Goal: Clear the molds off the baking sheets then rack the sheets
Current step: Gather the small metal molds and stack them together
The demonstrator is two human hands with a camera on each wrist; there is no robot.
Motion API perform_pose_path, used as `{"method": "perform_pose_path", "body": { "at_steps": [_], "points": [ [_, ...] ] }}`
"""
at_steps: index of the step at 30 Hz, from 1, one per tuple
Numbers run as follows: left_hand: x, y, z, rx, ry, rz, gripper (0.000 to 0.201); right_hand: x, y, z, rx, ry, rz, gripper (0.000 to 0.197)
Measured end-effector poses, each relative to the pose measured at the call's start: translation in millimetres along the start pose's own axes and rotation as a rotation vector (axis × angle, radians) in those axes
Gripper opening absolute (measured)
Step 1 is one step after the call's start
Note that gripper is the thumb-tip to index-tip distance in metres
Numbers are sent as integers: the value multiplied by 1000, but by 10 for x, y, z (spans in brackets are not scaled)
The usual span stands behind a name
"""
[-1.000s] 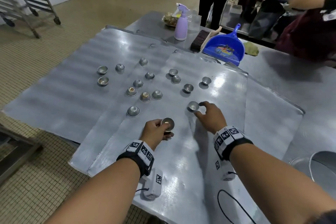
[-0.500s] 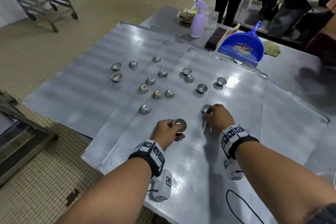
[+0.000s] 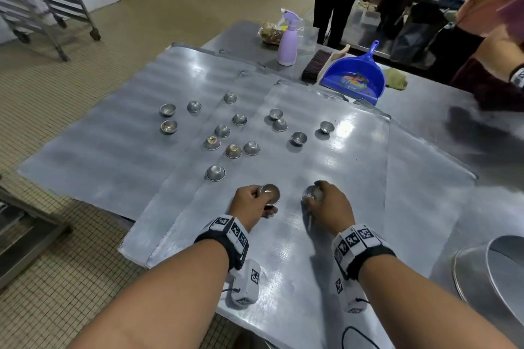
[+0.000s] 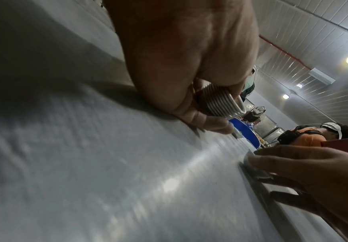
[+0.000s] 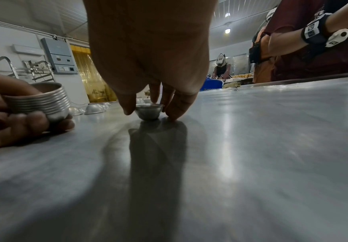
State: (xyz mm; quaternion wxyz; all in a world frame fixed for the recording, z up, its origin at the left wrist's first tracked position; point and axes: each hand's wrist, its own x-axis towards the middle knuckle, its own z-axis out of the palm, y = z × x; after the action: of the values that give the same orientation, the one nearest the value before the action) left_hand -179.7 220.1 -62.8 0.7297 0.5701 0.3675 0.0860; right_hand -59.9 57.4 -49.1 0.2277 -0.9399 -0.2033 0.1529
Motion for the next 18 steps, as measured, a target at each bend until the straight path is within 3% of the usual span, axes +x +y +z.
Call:
{"method": "perform_pose_path", "body": {
  "at_steps": [9,18],
  "points": [
    [-30,32,1,20,-9,18,9,-519,91,47,-19,-7,11,43],
    [-186,77,75,-11,52,-8,10,-805,147,-87,190,12,-60,50]
  ]
}}
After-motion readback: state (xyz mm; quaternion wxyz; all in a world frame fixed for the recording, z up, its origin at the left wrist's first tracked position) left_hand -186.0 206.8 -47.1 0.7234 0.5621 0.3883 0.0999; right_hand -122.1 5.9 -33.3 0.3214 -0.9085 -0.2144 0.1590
